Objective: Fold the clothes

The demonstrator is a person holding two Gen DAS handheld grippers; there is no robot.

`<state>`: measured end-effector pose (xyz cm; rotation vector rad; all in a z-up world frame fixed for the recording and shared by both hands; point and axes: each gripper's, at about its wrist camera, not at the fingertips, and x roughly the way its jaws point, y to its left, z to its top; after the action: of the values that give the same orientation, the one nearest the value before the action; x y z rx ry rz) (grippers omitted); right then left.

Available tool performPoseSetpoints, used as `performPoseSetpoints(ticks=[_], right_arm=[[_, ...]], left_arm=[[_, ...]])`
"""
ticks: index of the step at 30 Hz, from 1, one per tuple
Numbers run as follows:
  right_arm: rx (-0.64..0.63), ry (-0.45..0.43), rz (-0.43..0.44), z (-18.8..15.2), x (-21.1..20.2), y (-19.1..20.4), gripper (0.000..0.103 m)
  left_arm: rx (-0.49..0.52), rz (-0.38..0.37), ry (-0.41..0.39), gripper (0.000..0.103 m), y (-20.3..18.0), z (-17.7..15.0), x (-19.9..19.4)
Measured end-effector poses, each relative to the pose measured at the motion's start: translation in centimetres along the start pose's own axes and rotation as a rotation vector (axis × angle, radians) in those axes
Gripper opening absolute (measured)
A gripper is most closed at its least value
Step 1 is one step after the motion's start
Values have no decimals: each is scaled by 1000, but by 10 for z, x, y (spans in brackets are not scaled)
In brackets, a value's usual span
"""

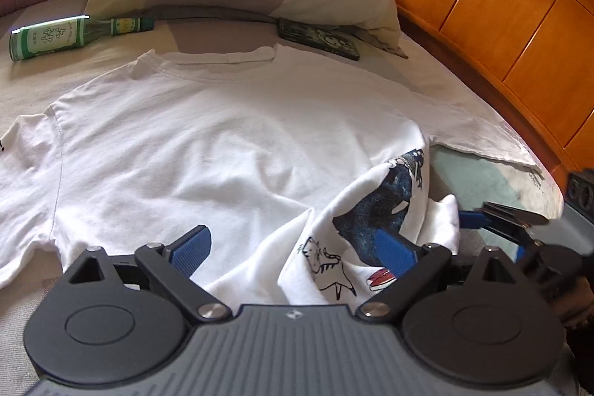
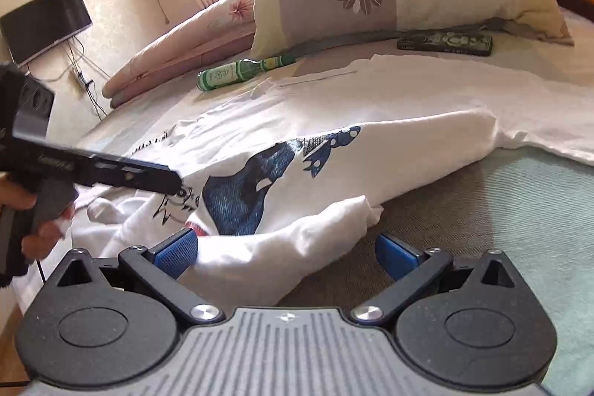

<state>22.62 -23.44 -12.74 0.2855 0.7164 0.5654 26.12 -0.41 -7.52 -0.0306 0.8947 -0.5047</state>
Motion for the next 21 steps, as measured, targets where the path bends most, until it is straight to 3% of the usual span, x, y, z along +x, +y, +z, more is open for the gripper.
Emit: performPoseSetpoints(ticks=[5, 8, 16, 21], right_arm=[[-11, 6, 98, 5, 0, 20, 103], [-91, 10, 140, 2, -20, 48, 103], [-157, 113, 291, -16, -81, 94, 103], [-185, 159, 135, -38, -100, 88, 103]], left_arm=[[30, 0, -12, 95, -1, -7, -19], [34, -6, -24, 95, -3, -8, -27], [94, -39, -41, 96, -24, -17, -46], [134, -40, -34, 96, -34, -25, -52]])
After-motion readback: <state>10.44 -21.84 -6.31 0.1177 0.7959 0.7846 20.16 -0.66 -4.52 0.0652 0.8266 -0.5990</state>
